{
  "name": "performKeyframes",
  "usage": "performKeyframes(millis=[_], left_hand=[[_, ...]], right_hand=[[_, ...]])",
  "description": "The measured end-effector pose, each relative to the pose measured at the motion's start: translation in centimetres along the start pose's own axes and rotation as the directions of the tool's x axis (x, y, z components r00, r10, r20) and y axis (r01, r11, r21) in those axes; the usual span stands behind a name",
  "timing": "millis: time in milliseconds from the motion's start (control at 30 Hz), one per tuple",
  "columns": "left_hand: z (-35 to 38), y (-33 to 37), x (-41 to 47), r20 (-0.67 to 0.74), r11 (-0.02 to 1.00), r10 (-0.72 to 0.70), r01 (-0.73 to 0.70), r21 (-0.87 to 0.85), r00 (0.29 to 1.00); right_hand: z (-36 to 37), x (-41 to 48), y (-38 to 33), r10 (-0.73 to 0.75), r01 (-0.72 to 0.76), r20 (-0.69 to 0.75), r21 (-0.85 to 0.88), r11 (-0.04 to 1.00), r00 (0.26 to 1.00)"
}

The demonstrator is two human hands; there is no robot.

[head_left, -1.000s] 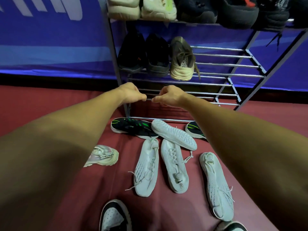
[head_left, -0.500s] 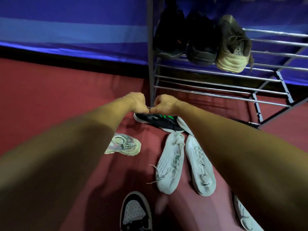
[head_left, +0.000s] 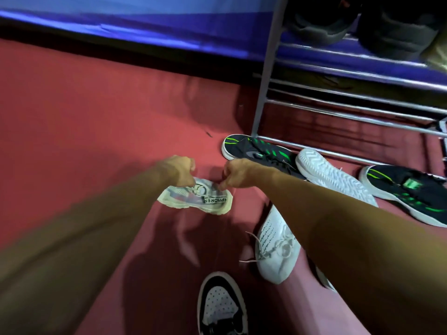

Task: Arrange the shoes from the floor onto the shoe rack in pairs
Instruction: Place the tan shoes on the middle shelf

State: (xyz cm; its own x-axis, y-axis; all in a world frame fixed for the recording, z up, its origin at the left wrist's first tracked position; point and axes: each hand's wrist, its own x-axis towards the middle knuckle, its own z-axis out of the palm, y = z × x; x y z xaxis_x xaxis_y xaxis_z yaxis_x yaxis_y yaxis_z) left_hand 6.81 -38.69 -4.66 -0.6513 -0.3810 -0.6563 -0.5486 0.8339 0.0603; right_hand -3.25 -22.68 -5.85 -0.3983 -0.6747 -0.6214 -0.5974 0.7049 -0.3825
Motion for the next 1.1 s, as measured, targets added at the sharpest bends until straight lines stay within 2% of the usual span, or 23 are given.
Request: performKeyframes(millis=[133, 300, 567, 700, 867, 1100], left_hand=[[2.0, -0.7, 2.4, 0.009, 0.999, 0.045, -0.045, -0.005, 0.999], [2.8, -0.8, 3.3, -0.035, 0.987, 0.111, -0.106, 0.119, 0.993], [0.7, 1.7, 2.3, -0.061, 0.982, 0.131, -0.121, 0.145, 0.990], [-1.3, 4.1, 0.4, -0.090, 0.980, 0.146, -0.132, 0.152, 0.985], [-4.9, 8.9, -3.3, -0.148, 0.968, 0.201, -0.173, 0.180, 0.968], [-8.8, 17.1, -9.0, -0.131, 0.947, 0.308, -0.289, 0.143, 0.942]], right_hand=[[2.7, 1.1, 0.5, -0.030, 0.030, 0.053, 0.002, 1.000, 0.998], [3.8, 1.2, 1.5, -0.032, 0.032, 0.098, 0.002, 0.999, 0.995], [2.6, -0.2, 0.6, -0.022, 0.020, 0.076, 0.025, 0.999, 0.997], [0.8, -1.8, 0.9, 0.059, -0.058, 0.005, -0.026, 0.998, 0.998], [-2.7, -6.5, 2.8, 0.087, -0.085, -0.088, 0.024, 0.996, 0.992], [-8.4, -15.9, 7.3, 0.148, -0.140, -0.106, 0.079, 0.987, 0.983]])
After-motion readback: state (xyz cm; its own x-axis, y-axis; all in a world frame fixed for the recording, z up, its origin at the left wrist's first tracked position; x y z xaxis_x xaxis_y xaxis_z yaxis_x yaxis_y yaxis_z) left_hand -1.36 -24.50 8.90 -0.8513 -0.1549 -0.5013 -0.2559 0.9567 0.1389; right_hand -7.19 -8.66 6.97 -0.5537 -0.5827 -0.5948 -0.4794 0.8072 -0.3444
